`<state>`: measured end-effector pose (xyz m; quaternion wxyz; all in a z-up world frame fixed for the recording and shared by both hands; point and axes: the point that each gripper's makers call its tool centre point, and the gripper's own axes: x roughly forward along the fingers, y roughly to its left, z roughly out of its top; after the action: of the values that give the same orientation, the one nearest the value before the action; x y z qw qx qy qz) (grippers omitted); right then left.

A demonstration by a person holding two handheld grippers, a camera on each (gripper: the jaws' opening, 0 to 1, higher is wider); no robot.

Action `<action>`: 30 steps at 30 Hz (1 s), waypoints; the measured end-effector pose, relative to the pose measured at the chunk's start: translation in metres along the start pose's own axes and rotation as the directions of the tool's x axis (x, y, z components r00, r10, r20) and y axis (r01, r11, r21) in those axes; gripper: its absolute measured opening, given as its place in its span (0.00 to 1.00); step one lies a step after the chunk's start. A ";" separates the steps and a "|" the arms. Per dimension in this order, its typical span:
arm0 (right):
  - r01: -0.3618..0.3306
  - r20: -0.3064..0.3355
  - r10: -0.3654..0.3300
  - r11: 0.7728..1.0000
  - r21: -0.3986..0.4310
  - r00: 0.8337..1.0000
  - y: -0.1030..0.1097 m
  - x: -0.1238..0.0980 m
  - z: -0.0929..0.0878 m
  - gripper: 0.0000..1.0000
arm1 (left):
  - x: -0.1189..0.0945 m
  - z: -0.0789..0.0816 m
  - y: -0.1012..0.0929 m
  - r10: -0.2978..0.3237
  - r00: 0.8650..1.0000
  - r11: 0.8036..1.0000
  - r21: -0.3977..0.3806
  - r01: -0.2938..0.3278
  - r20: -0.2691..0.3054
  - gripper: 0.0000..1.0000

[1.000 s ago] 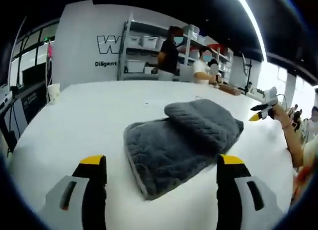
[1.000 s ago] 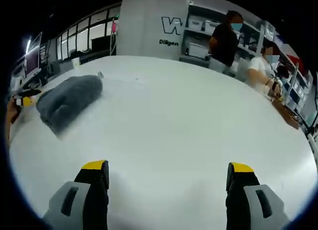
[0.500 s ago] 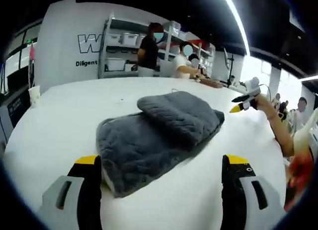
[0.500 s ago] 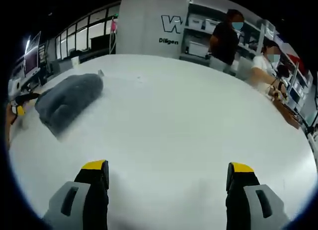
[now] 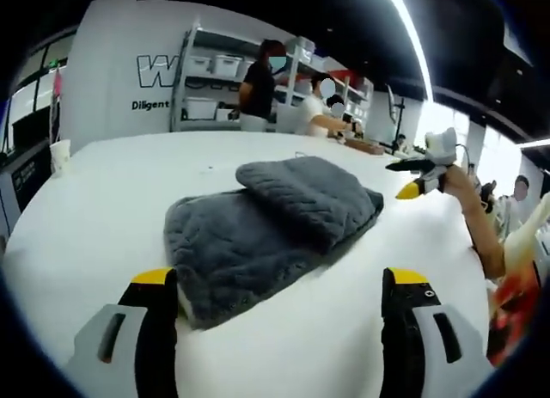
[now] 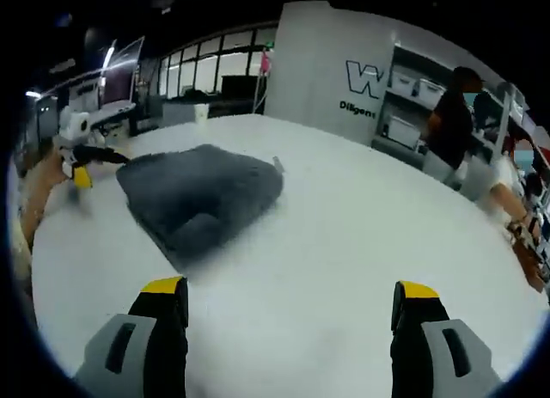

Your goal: Open the folded towel by lifting each exposed corner and separating the folded layers until the towel lies flat within the target outline without major curled edges

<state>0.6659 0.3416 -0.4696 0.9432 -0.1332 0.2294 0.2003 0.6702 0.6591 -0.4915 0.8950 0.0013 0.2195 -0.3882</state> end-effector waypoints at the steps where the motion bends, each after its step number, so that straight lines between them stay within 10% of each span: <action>1: -0.048 0.045 0.050 0.998 -0.040 0.998 0.019 0.006 0.014 0.99 | 0.000 -0.001 0.004 0.002 1.000 1.000 -0.002 -0.002 -0.003 0.96; 9: -0.166 0.107 0.189 0.968 -0.190 0.976 0.099 0.020 0.047 0.97 | -0.004 -0.001 0.013 0.010 1.000 0.999 -0.039 -0.010 0.013 0.96; 30: -0.215 0.041 0.268 0.849 -0.482 0.963 0.202 0.060 0.064 0.53 | -0.009 0.007 0.003 -0.021 0.999 0.999 -0.034 0.022 0.045 0.96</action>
<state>0.6506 0.5617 -0.4758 0.8601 -0.3185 0.1375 0.3740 0.6693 0.6661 -0.4824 0.8953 -0.0252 0.2062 -0.3940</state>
